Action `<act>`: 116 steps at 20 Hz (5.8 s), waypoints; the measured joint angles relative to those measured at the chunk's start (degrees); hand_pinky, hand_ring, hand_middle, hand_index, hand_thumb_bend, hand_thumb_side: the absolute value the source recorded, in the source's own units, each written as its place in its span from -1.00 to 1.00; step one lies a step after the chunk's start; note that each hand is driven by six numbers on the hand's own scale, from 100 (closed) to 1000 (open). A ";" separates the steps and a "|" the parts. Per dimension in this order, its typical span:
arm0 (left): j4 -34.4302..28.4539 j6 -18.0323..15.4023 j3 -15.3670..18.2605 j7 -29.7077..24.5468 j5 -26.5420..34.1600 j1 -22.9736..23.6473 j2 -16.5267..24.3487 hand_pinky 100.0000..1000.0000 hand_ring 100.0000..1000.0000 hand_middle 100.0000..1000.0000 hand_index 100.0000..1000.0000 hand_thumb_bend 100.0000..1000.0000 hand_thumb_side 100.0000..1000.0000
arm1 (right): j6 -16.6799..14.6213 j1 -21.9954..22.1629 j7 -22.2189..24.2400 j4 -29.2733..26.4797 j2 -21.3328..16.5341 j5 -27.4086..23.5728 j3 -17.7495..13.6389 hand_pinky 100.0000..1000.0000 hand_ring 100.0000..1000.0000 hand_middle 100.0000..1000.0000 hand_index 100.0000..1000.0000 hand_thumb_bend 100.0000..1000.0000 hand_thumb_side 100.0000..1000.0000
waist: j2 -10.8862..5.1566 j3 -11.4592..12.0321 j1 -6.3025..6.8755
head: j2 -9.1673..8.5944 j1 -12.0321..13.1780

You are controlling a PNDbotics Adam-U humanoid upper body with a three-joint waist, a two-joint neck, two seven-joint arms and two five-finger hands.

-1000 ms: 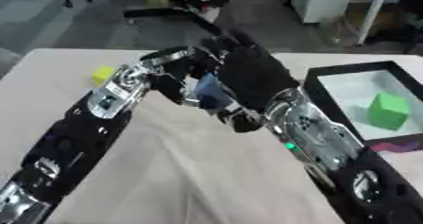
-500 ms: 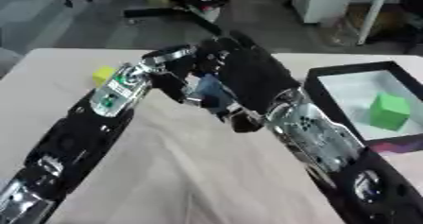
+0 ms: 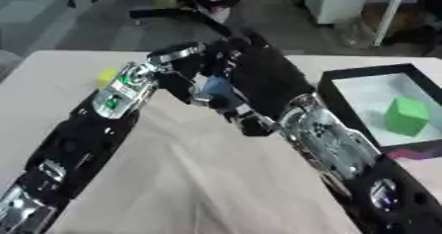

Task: Pick up the objects with one hand, pass them to the other hand, and then place them into the box on the other side of the table.

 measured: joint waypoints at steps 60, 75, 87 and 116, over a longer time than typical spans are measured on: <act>3.58 2.87 27.73 28.39 -49.28 10.62 17.43 0.60 0.54 0.56 0.81 1.00 -0.24 | 34.69 6.79 -26.19 15.37 -11.90 12.47 -26.48 0.37 0.74 0.75 1.00 -0.09 -0.23 | 0.01 -0.06 0.41 | -0.56 5.61; 35.40 9.52 30.03 47.01 -54.98 -1.26 12.67 0.26 0.29 0.29 0.53 1.00 -0.20 | 24.65 8.18 -14.44 -0.37 -7.75 18.53 -22.24 0.34 0.72 0.73 1.00 -0.25 -0.15 | 2.13 -2.45 -1.27 | -2.68 8.65; 42.89 10.26 28.84 57.28 -51.71 -3.17 11.03 0.28 0.28 0.26 0.52 1.00 -0.35 | 25.14 7.03 -14.86 -1.45 -6.92 16.75 -21.61 0.30 0.72 0.72 1.00 -0.32 -0.10 | 4.75 -4.61 -1.51 | -4.37 9.38; 20.51 -3.51 21.46 43.37 -38.04 -0.58 13.87 -0.17 -0.31 -0.43 -0.18 -0.27 -1.00 | 18.72 6.45 -13.49 -3.60 -6.45 14.02 -16.51 0.56 0.76 0.78 1.00 -0.26 -0.21 | 2.34 -3.29 -0.39 | -1.97 7.36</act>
